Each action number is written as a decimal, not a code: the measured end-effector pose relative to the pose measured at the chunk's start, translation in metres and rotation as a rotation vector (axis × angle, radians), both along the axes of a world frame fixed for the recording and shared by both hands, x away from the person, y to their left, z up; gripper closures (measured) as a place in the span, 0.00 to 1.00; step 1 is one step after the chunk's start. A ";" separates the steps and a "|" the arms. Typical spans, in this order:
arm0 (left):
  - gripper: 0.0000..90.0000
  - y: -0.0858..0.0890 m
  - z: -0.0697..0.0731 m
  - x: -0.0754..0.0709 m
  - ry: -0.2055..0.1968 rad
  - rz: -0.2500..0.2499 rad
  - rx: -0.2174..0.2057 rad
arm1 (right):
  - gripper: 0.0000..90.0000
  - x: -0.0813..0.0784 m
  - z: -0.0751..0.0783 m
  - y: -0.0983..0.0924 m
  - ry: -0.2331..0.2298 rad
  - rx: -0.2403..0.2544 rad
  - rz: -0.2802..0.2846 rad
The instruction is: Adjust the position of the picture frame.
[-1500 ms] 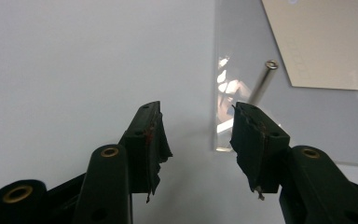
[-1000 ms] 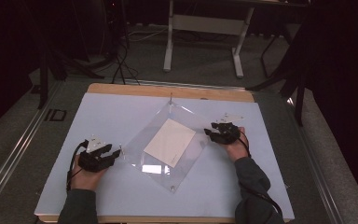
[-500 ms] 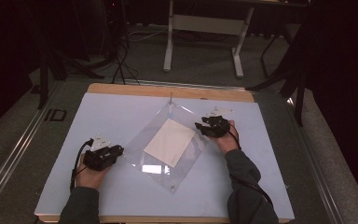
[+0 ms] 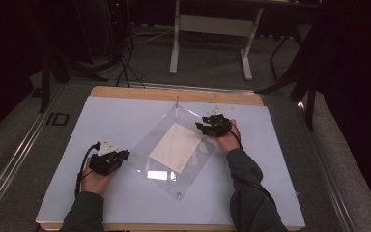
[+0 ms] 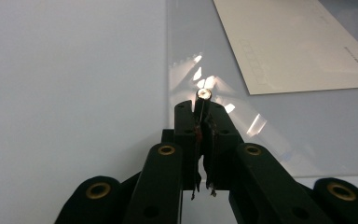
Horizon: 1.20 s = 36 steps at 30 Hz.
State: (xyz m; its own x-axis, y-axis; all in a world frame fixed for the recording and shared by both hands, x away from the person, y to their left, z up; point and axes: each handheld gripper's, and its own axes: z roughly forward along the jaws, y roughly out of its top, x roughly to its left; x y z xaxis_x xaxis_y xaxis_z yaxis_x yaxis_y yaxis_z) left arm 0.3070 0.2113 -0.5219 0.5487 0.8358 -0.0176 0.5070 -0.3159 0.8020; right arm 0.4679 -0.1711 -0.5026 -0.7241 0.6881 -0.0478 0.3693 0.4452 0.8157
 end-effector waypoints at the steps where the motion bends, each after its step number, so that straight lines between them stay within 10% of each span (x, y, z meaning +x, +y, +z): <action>1: 0.94 0.000 0.000 0.000 0.001 0.001 0.001 | 0.63 0.002 0.000 0.001 -0.001 0.002 0.001; 24: 0.94 -0.002 0.001 -0.001 0.002 0.014 0.016 | 0.84 0.050 0.008 0.041 0.011 0.073 -0.008; 36: 0.94 -0.002 0.000 -0.002 -0.007 0.016 0.013 | 0.73 0.080 0.004 0.063 0.038 0.109 -0.061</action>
State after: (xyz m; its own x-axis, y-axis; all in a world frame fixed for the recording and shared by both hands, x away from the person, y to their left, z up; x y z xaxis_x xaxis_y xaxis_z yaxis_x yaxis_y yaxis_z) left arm 0.3046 0.2094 -0.5218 0.5355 0.8446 -0.0027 0.5065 -0.3186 0.8012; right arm 0.5484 -0.1084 -0.4983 -0.6809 0.7303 0.0561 0.4241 0.3307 0.8431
